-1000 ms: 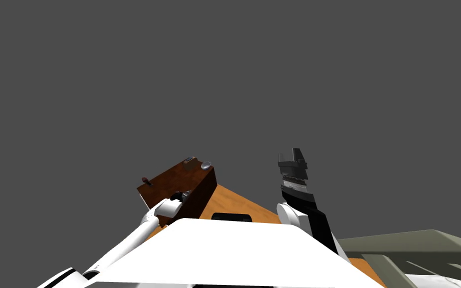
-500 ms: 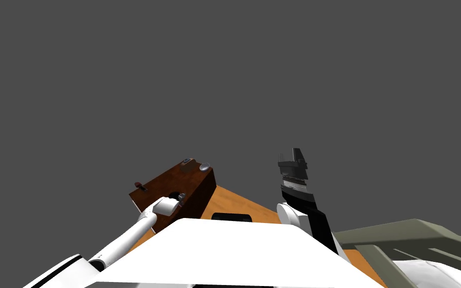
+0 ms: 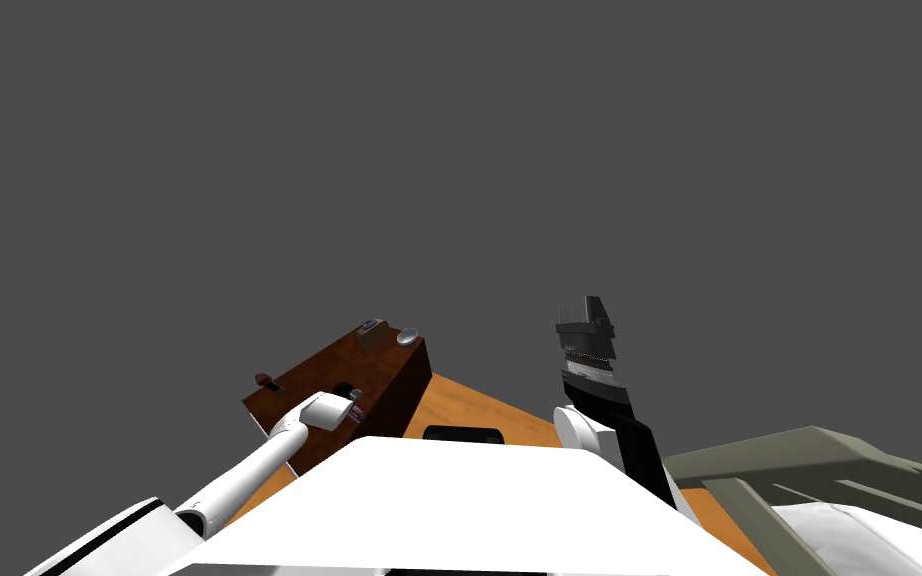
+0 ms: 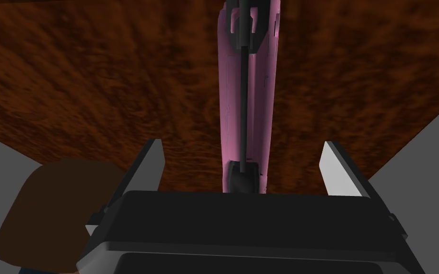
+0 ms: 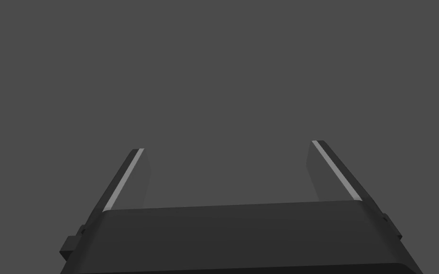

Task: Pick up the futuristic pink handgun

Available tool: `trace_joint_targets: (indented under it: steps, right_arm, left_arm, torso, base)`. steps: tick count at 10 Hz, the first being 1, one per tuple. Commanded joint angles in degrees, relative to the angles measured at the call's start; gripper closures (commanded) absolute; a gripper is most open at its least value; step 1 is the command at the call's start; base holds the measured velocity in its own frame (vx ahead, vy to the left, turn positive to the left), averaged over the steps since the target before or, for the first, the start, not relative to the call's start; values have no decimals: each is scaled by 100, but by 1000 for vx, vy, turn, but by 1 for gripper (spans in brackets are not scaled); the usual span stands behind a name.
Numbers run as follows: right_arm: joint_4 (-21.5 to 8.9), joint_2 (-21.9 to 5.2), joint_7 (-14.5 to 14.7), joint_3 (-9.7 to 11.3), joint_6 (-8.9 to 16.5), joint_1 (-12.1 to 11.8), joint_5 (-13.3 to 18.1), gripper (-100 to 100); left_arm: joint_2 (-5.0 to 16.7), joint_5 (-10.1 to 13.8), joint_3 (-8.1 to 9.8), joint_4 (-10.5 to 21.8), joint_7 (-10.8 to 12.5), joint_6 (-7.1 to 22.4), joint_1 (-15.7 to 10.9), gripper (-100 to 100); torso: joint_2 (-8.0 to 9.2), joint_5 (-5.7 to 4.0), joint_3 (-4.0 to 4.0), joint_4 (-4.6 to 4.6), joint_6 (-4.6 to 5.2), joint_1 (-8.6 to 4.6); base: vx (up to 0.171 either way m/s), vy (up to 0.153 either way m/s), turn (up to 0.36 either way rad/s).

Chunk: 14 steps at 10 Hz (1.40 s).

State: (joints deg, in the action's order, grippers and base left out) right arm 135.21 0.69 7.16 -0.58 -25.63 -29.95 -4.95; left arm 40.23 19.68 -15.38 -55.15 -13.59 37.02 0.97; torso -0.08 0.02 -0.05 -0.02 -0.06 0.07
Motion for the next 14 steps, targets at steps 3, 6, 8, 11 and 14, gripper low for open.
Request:
trace_joint_targets:
  steps: [3,6,8,11,14]
  right_arm:
    - [0,0,0,0,0,0,0,0]
    - [0,0,0,0,0,0,0,0]
    - [0,0,0,0,0,0,0,0]
    - [0,0,0,0,0,0,0,0]
    - [0,1,0,0,0,0,0,0]
  left_arm:
    - [-164,-150,44,264,28,-206,-12,-100]
    - [-263,-237,65,435,44,-312,-39,-100]
    - [-269,-241,66,452,43,-334,-42,100]
    - [-269,-241,65,455,43,-329,-39,100]
    - [-98,-90,27,158,17,-124,-7,100]
  torso:
    - [3,0,2,1,1,0]
    - [-5,2,-3,-1,0,8]
    - [5,-2,3,1,0,-6]
    - [9,-2,6,4,2,-8]
    - [16,-5,10,5,0,-18]
  base:
    - [15,22,-24]
    - [30,35,-23]
    - [0,0,0]
    - [0,0,0]
    - [-23,-25,28]
